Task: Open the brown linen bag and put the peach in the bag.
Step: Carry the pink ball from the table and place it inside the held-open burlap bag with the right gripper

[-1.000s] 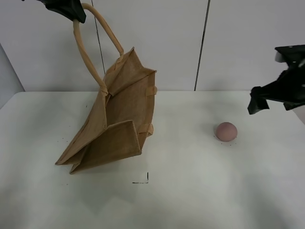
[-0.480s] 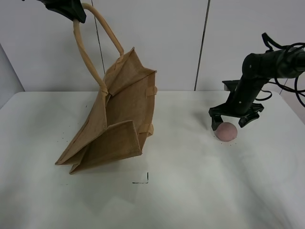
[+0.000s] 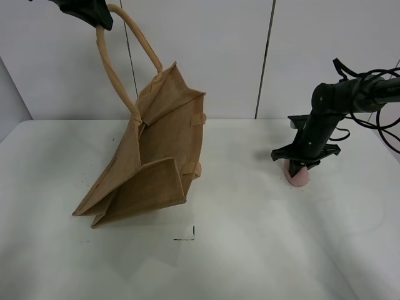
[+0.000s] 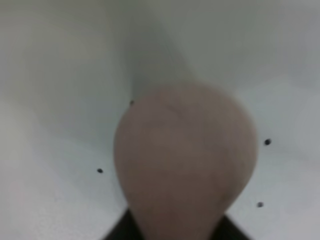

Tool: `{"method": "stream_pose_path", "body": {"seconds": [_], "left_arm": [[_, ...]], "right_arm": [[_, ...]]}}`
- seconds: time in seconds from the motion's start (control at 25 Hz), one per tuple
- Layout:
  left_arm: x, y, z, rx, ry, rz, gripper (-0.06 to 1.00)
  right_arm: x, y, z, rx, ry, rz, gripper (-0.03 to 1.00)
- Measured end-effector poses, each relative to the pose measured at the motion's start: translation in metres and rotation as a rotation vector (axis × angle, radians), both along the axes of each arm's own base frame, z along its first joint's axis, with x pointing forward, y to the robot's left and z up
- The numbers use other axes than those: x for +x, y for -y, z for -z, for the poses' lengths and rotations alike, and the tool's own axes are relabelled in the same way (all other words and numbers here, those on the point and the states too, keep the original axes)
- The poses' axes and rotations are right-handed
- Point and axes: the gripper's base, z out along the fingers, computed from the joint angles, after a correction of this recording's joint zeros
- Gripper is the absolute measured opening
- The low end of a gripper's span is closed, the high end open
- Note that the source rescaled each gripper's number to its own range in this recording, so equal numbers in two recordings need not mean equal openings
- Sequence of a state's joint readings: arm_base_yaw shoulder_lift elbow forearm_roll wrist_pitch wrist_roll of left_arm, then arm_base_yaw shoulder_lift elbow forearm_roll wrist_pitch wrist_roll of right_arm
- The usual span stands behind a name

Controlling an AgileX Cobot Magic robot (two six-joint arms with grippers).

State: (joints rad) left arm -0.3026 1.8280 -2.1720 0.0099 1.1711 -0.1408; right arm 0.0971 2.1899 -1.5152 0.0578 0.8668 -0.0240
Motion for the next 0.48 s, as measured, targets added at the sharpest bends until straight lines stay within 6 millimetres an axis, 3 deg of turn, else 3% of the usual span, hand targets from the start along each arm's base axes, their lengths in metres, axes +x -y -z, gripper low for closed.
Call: {"method": "stream_pose_path", "body": {"seconds": [0.08, 0.16, 0.24, 0.36, 0.48], "left_arm": [[0.000, 0.000, 0.000, 0.001, 0.000, 0.001, 0.00], [0.000, 0.000, 0.000, 0.000, 0.000, 0.001, 0.00], [-0.001, 0.000, -0.001, -0.001, 0.003, 0.001, 0.00], [-0.004, -0.001, -0.005, -0.004, 0.013, 0.001, 0.00], [-0.007, -0.002, -0.009, -0.007, 0.022, 0.001, 0.00]], "right_arm": [[0.003, 0.000, -0.011, 0.003, 0.027, -0.004, 0.00], [0.009, -0.002, -0.027, 0.012, 0.066, -0.022, 0.00], [0.015, -0.009, -0.055, 0.031, 0.122, -0.054, 0.00], [0.019, -0.032, -0.108, 0.101, 0.221, -0.133, 0.00], [0.017, -0.070, -0.157, 0.203, 0.318, -0.246, 0.00]]}}
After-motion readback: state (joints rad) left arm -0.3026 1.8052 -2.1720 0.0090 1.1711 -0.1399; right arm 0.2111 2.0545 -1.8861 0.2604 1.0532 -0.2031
